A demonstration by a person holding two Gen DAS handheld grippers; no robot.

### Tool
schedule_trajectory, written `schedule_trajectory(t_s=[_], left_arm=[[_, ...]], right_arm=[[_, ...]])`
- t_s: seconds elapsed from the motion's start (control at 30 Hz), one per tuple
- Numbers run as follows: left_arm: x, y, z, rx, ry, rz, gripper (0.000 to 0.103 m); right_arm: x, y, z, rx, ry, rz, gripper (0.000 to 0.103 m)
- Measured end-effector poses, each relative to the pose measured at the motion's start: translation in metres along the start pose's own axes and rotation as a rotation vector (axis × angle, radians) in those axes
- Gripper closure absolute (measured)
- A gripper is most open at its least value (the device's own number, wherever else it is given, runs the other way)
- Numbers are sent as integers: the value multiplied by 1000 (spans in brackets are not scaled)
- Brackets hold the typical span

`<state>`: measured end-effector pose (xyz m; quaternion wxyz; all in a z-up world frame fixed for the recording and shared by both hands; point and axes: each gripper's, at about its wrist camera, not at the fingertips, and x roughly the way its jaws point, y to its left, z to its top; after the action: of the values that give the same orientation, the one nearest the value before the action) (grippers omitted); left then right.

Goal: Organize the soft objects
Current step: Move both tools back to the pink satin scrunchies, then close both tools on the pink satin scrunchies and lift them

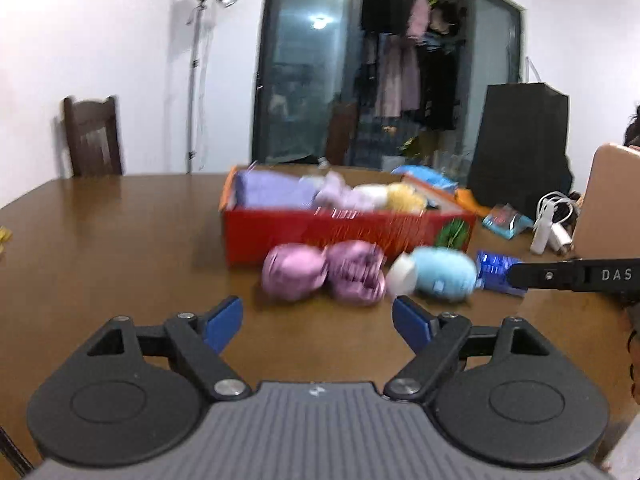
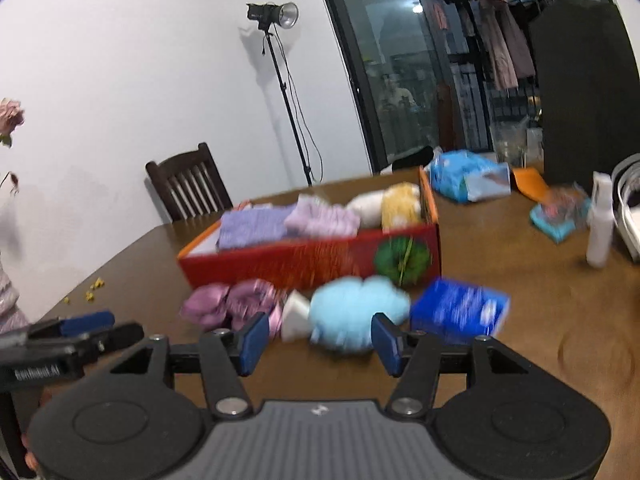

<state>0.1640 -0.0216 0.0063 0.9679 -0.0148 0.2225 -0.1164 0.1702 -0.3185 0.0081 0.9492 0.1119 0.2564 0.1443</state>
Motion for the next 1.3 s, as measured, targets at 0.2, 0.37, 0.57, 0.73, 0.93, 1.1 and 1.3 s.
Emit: schedule_trajectory(t_s=[0.2, 0.37, 0.57, 0.73, 0.93, 1.1, 1.3], left_arm=[[-39, 7, -20, -38, -15, 2, 17], [-46, 2, -15, -36, -35, -30, 16], [-27, -2, -14, -34, -4, -31, 15], [4, 15, 0, -80, 19, -25, 18], [62, 43, 42, -79, 45, -78, 28], [115, 51, 49, -45, 104, -134, 33], [131, 67, 37, -92, 161, -208, 63]], right_arm=[[-33, 21, -27, -52, 36, -23, 47], [-54, 33, -47, -65, 52, -14, 47], [-55, 28, -53, -52, 60, -28, 47], [-38, 19, -35, -43, 24, 13, 47], [32, 25, 5, -38, 19, 64, 59], [102, 45, 35, -145, 51, 75, 60], [158, 63, 43, -272, 115, 56, 61]])
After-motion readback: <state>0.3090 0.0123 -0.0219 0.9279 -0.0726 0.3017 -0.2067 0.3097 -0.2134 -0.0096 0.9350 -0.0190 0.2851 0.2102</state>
